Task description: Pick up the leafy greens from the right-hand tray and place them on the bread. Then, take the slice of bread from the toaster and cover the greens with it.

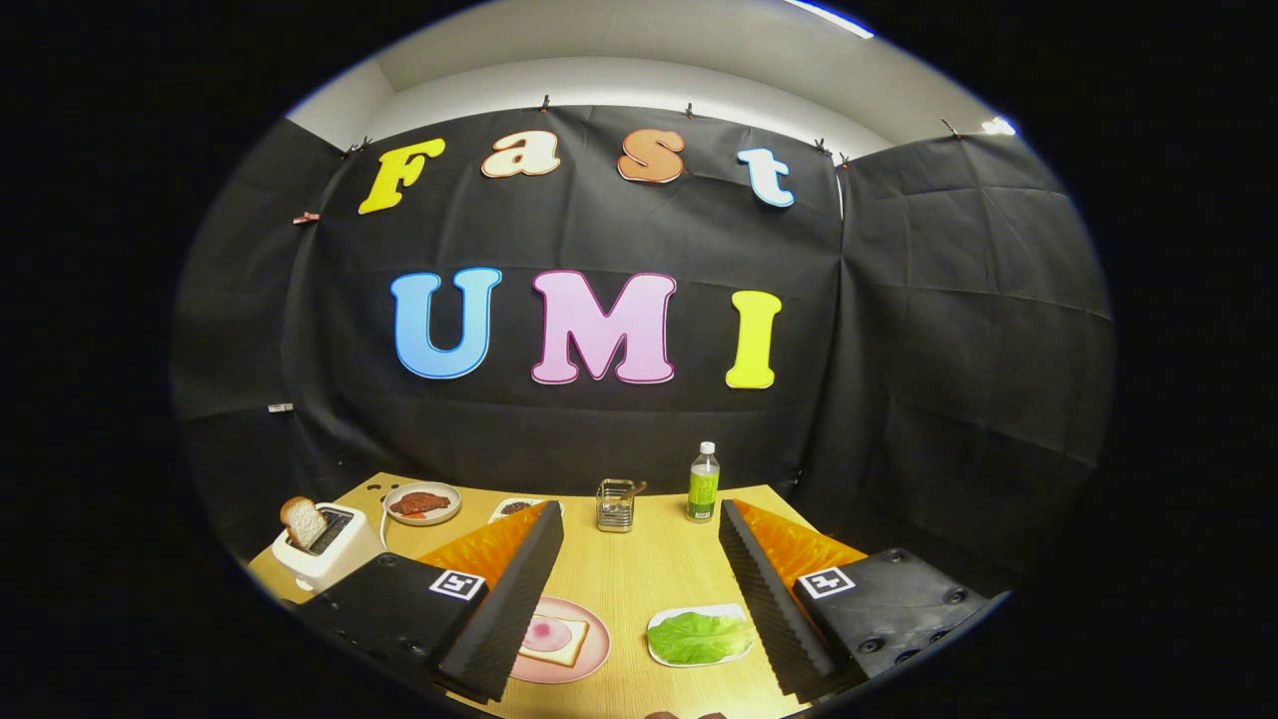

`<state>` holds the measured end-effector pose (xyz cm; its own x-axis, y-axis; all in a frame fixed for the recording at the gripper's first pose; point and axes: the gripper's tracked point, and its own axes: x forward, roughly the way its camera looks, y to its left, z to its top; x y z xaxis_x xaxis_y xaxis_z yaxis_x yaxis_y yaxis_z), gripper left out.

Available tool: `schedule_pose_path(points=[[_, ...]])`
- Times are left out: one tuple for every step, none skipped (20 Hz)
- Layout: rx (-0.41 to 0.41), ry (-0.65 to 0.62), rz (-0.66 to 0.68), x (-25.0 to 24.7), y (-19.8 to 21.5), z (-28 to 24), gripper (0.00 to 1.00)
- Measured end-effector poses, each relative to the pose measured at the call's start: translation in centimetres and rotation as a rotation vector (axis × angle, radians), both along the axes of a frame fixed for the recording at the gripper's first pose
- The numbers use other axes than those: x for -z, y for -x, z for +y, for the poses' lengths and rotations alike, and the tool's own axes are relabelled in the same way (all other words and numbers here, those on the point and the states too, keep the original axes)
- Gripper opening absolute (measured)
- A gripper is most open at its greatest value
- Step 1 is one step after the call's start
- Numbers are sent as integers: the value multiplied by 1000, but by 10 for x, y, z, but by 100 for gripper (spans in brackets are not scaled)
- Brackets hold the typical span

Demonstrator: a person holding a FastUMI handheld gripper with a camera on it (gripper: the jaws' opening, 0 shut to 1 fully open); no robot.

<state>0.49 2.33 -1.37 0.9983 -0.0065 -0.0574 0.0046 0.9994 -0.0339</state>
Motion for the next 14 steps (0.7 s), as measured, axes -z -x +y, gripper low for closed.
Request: schedule_pose_path(points=[[-4, -3, 5, 2, -3, -1, 98], [-4, -4, 4, 2, -5, -4, 98], [-4, -5, 10, 4, -9, -7, 98], [-9, -7, 19, 7, -13, -9, 98], [-15, -7, 26, 10, -15, -10, 98], [-21, -4, 35, 13, -18, -11, 98], [-30, -3, 46, 17, -20, -11, 98], [-40, -2, 56, 21, -23, -10, 98], [-50, 0, 65, 25, -26, -9, 98], [-59, 3, 75, 30, -27, -9, 98], [-67, 6, 88, 35, -29, -9, 98], [-78, 7, 106, 42, -31, -9, 98], [-85, 8, 126, 51, -33, -10, 98], [-87, 8, 150, 61, -34, -12, 98]])
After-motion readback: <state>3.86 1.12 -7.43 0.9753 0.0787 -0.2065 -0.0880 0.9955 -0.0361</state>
